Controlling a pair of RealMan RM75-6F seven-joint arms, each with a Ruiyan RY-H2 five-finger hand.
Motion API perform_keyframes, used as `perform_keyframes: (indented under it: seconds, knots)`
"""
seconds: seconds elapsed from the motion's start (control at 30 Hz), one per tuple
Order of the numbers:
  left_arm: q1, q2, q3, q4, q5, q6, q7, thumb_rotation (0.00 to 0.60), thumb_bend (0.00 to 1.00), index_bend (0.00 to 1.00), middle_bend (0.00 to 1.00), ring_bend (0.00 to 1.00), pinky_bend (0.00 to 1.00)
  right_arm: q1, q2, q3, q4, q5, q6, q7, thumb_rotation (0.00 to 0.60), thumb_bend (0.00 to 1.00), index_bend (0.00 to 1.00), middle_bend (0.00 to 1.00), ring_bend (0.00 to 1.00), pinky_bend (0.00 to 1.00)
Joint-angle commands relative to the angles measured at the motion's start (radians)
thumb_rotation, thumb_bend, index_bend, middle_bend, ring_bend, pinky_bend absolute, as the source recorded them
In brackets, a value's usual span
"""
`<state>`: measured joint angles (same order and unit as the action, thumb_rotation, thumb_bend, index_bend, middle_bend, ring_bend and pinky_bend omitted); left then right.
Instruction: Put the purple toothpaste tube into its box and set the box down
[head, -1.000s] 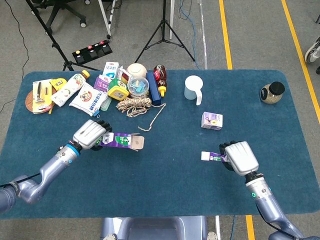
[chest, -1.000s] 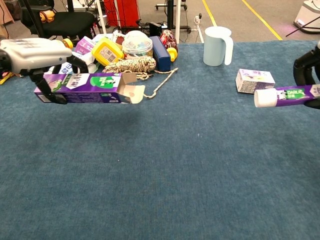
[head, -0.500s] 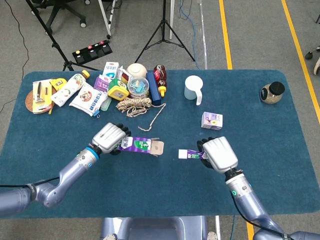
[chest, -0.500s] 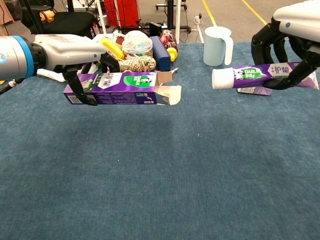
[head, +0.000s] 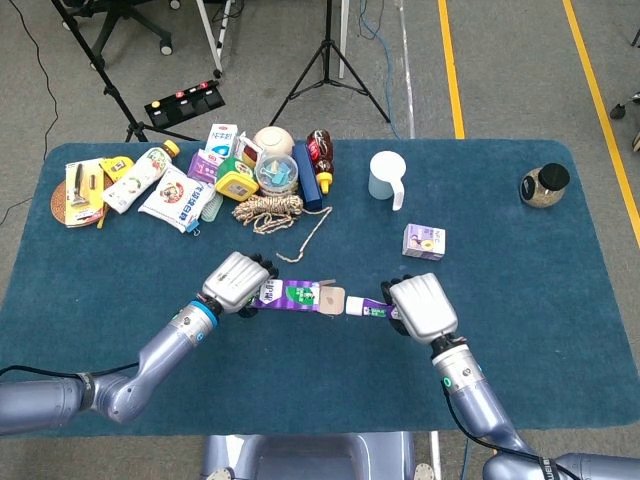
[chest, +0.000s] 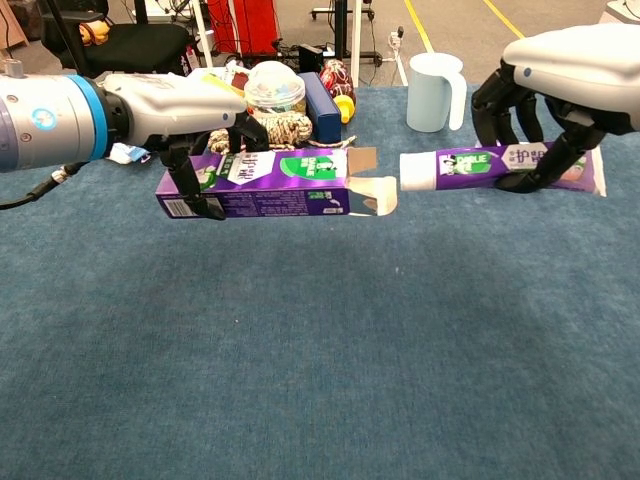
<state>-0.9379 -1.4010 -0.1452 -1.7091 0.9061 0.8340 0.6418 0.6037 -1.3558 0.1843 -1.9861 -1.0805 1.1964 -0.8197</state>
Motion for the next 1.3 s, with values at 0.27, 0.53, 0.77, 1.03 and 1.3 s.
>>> perform_keyframes:
  seconds: [0.27, 0.53, 0.77, 1.03, 1.3]
  knots:
    - [-0.03, -0.026, 0.018, -0.006, -0.039, 0.025, 0.022, 0.6, 0.23, 0.42, 0.34, 0.27, 0.51, 0.024, -0.03, -0.003, 0.003, 0.026, 0.019, -0.019, 0.6, 0.46, 0.62, 0.61, 0.59, 0.69]
    - [-0.052, -0.048, 0.02, -0.009, -0.064, 0.033, 0.011, 0.6, 0.23, 0.42, 0.34, 0.27, 0.51, 0.037, -0.059, -0.018, 0.02, 0.036, 0.024, -0.016, 0.6, 0.46, 0.62, 0.61, 0.59, 0.69]
    - [-0.077, -0.068, 0.013, -0.02, -0.082, 0.043, 0.013, 0.6, 0.23, 0.42, 0.34, 0.27, 0.51, 0.049, -0.084, -0.025, 0.026, 0.04, 0.028, -0.017, 0.6, 0.46, 0.62, 0.61, 0.59, 0.69]
    - [-0.091, -0.079, 0.018, -0.023, -0.109, 0.049, 0.009, 0.6, 0.23, 0.42, 0.34, 0.27, 0.51, 0.06, -0.098, -0.038, 0.039, 0.029, 0.051, -0.06, 0.6, 0.47, 0.62, 0.61, 0.59, 0.7]
    - [-0.118, -0.077, 0.035, -0.032, -0.158, 0.075, 0.064, 0.6, 0.23, 0.42, 0.34, 0.27, 0.51, 0.072, -0.117, -0.054, 0.041, 0.036, 0.094, -0.167, 0.6, 0.48, 0.62, 0.61, 0.59, 0.71]
